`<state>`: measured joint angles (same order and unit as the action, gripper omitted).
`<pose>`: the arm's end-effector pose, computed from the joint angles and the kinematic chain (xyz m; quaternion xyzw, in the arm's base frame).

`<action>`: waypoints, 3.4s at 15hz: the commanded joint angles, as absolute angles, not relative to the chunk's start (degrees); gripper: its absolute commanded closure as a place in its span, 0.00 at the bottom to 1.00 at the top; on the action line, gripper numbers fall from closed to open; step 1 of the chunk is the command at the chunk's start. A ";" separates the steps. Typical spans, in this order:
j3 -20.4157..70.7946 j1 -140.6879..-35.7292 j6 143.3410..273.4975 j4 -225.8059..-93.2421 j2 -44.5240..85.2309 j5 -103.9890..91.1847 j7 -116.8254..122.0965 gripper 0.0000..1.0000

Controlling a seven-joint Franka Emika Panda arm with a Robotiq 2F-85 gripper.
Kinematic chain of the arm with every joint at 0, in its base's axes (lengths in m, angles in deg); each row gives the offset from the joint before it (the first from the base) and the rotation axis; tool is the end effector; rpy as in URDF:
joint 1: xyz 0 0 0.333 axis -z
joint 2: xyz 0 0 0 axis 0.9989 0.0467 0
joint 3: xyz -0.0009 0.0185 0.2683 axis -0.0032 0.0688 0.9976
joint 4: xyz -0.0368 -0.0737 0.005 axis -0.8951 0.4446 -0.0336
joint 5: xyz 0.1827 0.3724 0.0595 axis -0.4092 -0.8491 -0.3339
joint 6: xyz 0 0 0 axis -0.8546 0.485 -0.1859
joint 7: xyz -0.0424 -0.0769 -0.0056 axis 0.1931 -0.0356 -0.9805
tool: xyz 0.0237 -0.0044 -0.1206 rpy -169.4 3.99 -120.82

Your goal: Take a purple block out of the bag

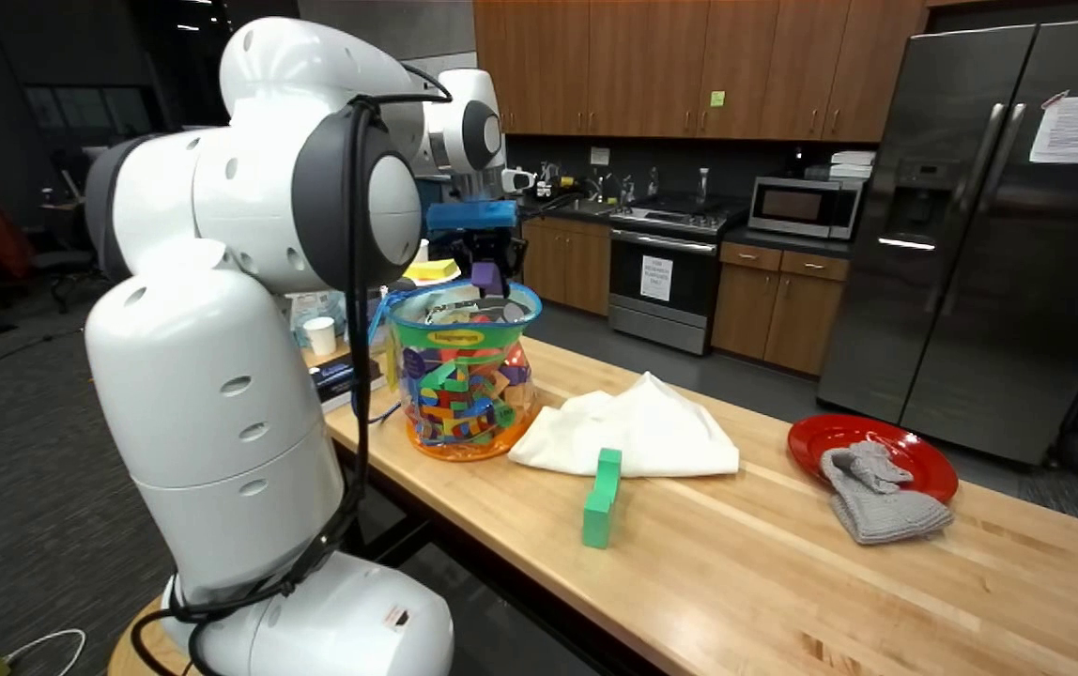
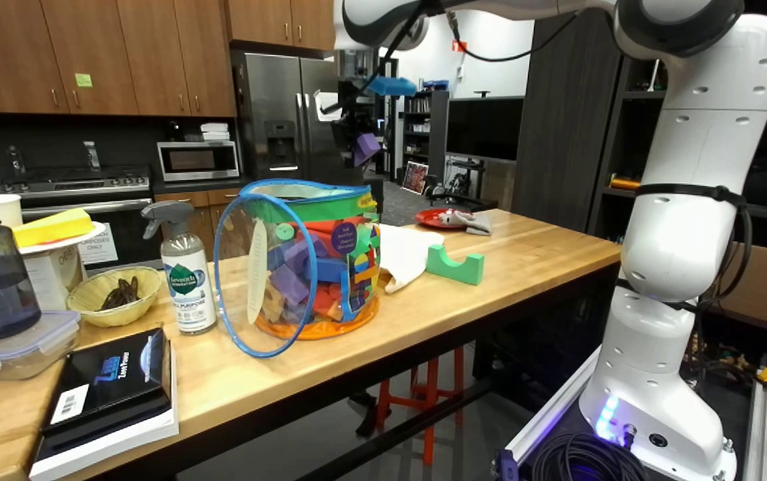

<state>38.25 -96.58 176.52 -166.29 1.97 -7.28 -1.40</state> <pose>0.5613 0.1834 0.5201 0.9862 0.1576 0.0497 0.0124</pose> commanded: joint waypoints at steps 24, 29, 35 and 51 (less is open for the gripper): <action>30.34 -89.17 194.15 -199.47 -13.47 -6.36 -3.28 0.84; 29.50 -89.12 198.72 -201.81 -12.29 -6.86 -5.31 0.84; 28.24 -88.85 202.89 -202.19 -10.02 -7.31 -8.45 0.84; 26.68 -87.57 210.32 -199.75 0.47 -7.72 -11.91 0.84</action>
